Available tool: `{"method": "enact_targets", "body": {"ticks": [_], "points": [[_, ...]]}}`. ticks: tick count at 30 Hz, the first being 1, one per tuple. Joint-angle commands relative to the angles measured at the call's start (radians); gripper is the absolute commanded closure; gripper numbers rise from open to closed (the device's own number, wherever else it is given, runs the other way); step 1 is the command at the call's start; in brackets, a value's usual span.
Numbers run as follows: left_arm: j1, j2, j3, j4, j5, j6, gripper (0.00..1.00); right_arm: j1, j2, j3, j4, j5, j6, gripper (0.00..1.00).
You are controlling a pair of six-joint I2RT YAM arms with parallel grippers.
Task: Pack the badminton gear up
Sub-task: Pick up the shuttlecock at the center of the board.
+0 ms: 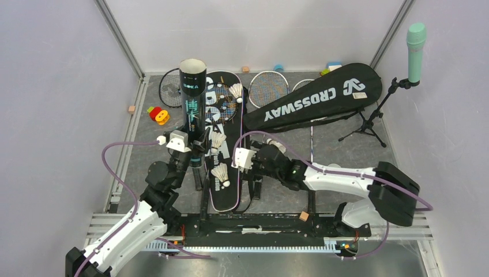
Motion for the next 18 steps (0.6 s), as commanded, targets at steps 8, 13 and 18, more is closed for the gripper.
{"method": "enact_targets", "body": {"ticks": [8, 13, 18], "points": [[0.003, -0.028, -0.003, 0.048, -0.02, 0.026, 0.69, 0.001, 0.241, 0.147, 0.056, 0.048, -0.119, 0.26], [0.002, -0.038, -0.022, 0.062, -0.003, 0.036, 0.68, 0.003, 0.2, 0.156, 0.054, 0.098, -0.066, 0.87], [0.003, -0.026, -0.036, 0.07, 0.134, 0.076, 0.67, -0.006, -0.037, 0.161, 0.009, 0.054, 0.097, 1.0]]}}
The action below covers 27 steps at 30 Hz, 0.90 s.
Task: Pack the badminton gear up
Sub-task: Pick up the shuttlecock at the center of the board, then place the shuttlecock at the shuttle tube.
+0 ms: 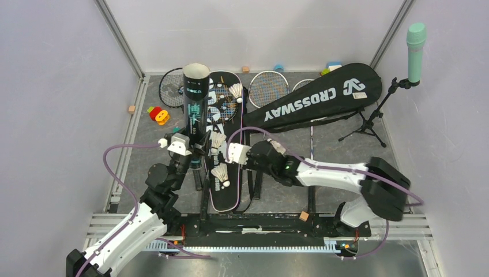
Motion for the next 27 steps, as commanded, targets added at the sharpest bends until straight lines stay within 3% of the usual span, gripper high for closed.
{"method": "enact_targets", "body": {"ticks": [1, 6, 9, 16, 27], "points": [[0.003, 0.002, -0.012, 0.076, 0.155, 0.069, 0.67, -0.023, -0.274, 0.057, -0.013, -0.024, 0.182, 1.0], [0.003, -0.01, -0.038, 0.09, 0.26, 0.09, 0.68, -0.281, -0.504, 0.122, -0.086, -0.38, 0.45, 1.0], [0.003, -0.023, -0.047, 0.066, 0.371, 0.117, 0.68, -0.38, -0.547, 0.268, -0.202, -0.504, 0.5, 1.0], [0.003, -0.016, -0.031, -0.048, 0.547, 0.186, 0.66, -0.394, -0.465, 0.649, -0.324, -0.682, 0.565, 1.0], [0.003, -0.026, -0.025, -0.083, 0.6, 0.206, 0.68, -0.394, -0.421, 0.761, -0.431, -0.863, 0.542, 1.0]]}}
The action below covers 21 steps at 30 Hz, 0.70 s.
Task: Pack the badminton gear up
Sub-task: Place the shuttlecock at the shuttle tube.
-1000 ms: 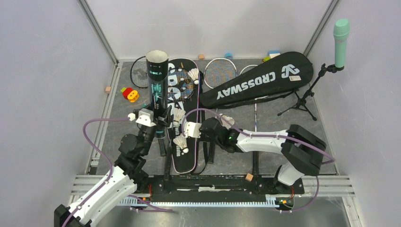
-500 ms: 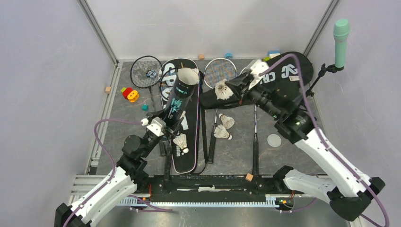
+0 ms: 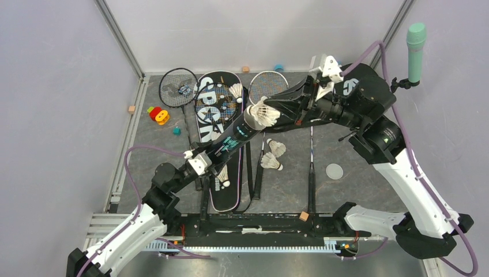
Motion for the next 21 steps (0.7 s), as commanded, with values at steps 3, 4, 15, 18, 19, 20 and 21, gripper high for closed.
{"method": "enact_targets", "body": {"ticks": [3, 4, 15, 18, 19, 20, 21], "points": [[0.003, -0.03, 0.021, 0.032, 0.037, 0.042, 0.69, 0.001, 0.013, 0.015, -0.084, -0.054, -0.009, 1.0], [0.003, -0.033, 0.019, 0.037, 0.039, 0.041, 0.69, 0.001, 0.014, 0.011, -0.082, -0.065, -0.013, 1.0], [0.003, -0.083, 0.016, 0.023, 0.052, 0.035, 0.69, 0.002, 0.148, 0.051, -0.205, -0.196, -0.19, 1.0], [0.003, -0.082, 0.018, 0.02, 0.057, 0.03, 0.69, 0.01, 0.184, 0.071, -0.236, -0.205, -0.26, 1.0], [0.003, -0.082, 0.02, 0.018, 0.06, 0.029, 0.69, 0.015, 0.189, 0.069, -0.244, -0.195, -0.284, 0.94], [0.003, -0.081, 0.02, 0.017, 0.061, 0.029, 0.69, 0.023, 0.193, 0.07, -0.259, -0.172, -0.313, 0.82], [0.003, -0.083, 0.02, 0.016, 0.062, 0.029, 0.69, 0.03, 0.196, 0.071, -0.274, -0.15, -0.35, 0.74]]}}
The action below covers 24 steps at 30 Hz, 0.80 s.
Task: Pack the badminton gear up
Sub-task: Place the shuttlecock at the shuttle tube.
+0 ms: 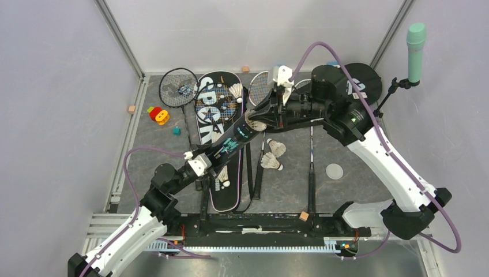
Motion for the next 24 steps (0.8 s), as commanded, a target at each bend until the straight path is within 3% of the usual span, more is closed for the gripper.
{"method": "enact_targets", "body": {"ticks": [1, 4, 8, 15, 19, 24], "points": [[-0.003, -0.019, 0.022, 0.108, 0.041, 0.025, 0.69, 0.03, 0.01, 0.037, -0.095, 0.06, -0.182, 0.64], [-0.003, -0.019, 0.021, 0.11, 0.041, 0.026, 0.69, 0.052, -0.006, 0.036, -0.113, 0.138, -0.236, 0.4], [-0.003, -0.012, 0.021, 0.114, 0.037, 0.025, 0.69, 0.053, -0.037, 0.048, -0.115, 0.203, -0.254, 0.32], [-0.003, -0.005, 0.019, 0.116, 0.054, 0.032, 0.69, 0.052, -0.124, 0.04, -0.057, 0.359, -0.205, 0.02], [-0.003, -0.002, 0.019, 0.113, 0.062, 0.036, 0.69, 0.052, -0.133, 0.037, -0.057, 0.455, -0.155, 0.02], [-0.003, -0.005, 0.022, 0.094, 0.106, 0.052, 0.69, 0.053, -0.047, 0.1, -0.154, 0.386, -0.165, 0.02]]}}
